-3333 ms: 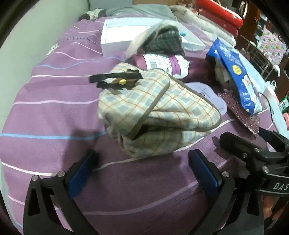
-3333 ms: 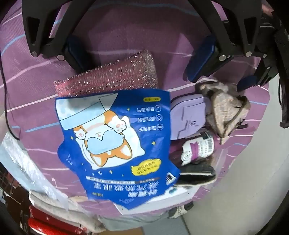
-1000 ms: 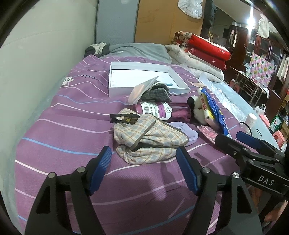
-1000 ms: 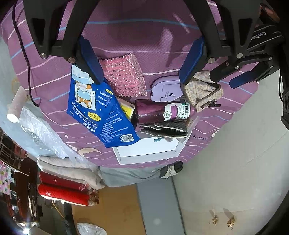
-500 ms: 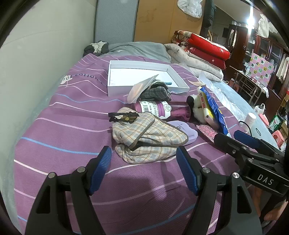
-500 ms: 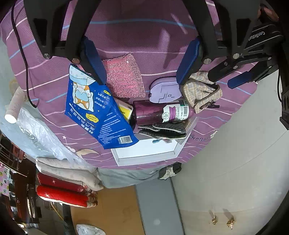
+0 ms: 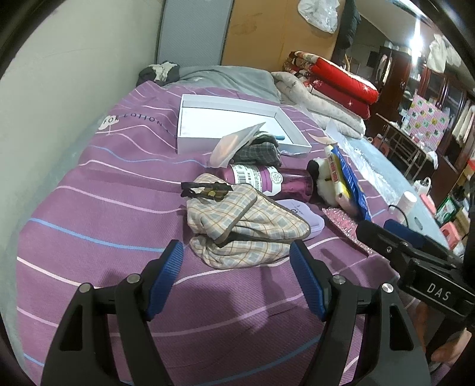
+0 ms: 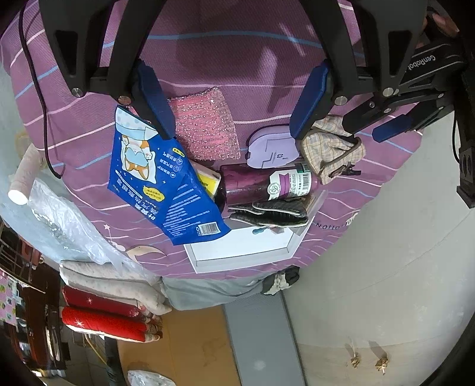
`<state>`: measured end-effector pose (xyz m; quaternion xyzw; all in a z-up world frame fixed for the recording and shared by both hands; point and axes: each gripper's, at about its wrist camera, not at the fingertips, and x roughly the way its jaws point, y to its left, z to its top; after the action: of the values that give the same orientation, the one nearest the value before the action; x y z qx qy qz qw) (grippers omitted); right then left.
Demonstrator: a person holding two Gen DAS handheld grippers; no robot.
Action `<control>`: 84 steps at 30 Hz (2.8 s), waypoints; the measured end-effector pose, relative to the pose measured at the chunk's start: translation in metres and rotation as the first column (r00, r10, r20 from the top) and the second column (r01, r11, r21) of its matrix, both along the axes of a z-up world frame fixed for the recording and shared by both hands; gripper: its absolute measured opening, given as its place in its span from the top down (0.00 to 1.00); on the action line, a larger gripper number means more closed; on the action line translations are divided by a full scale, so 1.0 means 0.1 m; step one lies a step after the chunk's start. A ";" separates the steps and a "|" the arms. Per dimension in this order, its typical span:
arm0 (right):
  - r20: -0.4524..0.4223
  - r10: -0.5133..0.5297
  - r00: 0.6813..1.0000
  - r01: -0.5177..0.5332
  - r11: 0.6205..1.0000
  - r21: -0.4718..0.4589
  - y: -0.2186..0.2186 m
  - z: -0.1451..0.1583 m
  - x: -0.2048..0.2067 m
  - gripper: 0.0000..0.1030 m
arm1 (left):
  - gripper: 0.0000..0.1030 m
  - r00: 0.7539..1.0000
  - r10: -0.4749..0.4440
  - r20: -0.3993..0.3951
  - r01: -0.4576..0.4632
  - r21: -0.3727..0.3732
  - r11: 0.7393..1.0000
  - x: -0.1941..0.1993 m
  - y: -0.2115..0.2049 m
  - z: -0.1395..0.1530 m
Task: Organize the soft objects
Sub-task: 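Grasp the beige plaid pouch with the left gripper while the right gripper grasps the pink glittery sponge, then carry the pouch and sponge into the white box while the right gripper releases the sponge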
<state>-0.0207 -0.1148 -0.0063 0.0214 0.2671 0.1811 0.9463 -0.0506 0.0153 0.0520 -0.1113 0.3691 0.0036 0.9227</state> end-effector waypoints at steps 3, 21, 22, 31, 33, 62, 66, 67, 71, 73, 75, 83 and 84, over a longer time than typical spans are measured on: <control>-0.029 -0.019 0.999 0.019 1.000 0.004 -0.04 -0.01 0.04 0.25 | 0.27 1.000 0.020 -0.014 -0.020 -0.016 1.000 0.02 0.06 -0.02; -0.184 -0.026 0.983 0.037 0.998 0.055 -0.19 -0.14 0.25 0.31 | 0.27 0.985 -0.030 -0.168 0.000 -0.176 0.984 0.42 0.35 -0.25; -0.186 -0.021 0.982 0.032 0.998 0.055 -0.19 -0.14 0.25 0.31 | 0.27 0.984 -0.038 -0.173 0.005 -0.187 0.982 0.44 0.35 -0.25; -0.232 -0.033 0.972 0.051 0.996 0.072 -0.23 -0.18 0.35 0.31 | 0.62 0.979 -0.028 -0.199 -0.014 -0.207 0.978 0.48 0.35 -0.29; -0.249 -0.035 0.968 0.057 0.995 0.083 -0.25 -0.21 0.37 0.31 | 0.62 0.981 -0.025 -0.191 -0.016 -0.210 0.978 0.46 0.37 -0.28; -0.188 0.133 0.973 -0.099 0.978 0.182 -0.13 0.00 0.19 0.79 | 0.62 0.996 0.016 -0.087 -0.026 -0.118 0.993 0.13 0.35 0.13; -0.157 0.171 0.973 -0.137 0.969 0.204 -0.09 0.17 0.11 0.80 | 0.62 0.998 0.010 -0.065 -0.018 -0.113 0.993 0.14 0.38 0.26; -0.153 0.173 0.973 -0.140 0.968 0.207 -0.09 0.19 0.10 0.80 | 0.62 0.998 0.007 -0.059 -0.014 -0.116 0.993 0.15 0.39 0.30; -0.147 0.192 0.970 -0.151 0.956 0.250 -0.09 0.36 0.12 0.80 | 0.62 0.999 -0.005 -0.037 0.001 -0.110 0.994 0.23 0.43 0.46; -0.142 0.198 0.970 -0.154 0.951 0.268 -0.08 0.47 0.16 0.80 | 0.62 1.000 -0.008 -0.028 0.005 -0.099 0.995 0.28 0.46 0.52; -0.134 0.200 0.971 -0.156 0.946 0.285 -0.05 0.58 0.20 0.80 | 0.62 1.000 -0.007 -0.019 0.005 -0.096 0.995 0.35 0.49 0.59; -0.154 0.152 0.976 -0.096 0.943 0.318 0.08 1.09 0.55 0.80 | 0.62 0.999 -0.036 -0.001 0.036 -0.103 0.994 0.76 0.60 0.86; -0.153 0.138 0.979 -0.084 0.946 0.314 0.11 1.17 0.61 0.80 | 0.62 0.999 -0.037 0.005 0.037 -0.100 0.994 0.83 0.62 0.90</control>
<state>0.0400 -0.1033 0.1103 0.1682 0.3178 0.2708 0.8929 0.0329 0.0773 0.1421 -0.1504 0.3693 -0.0319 0.9165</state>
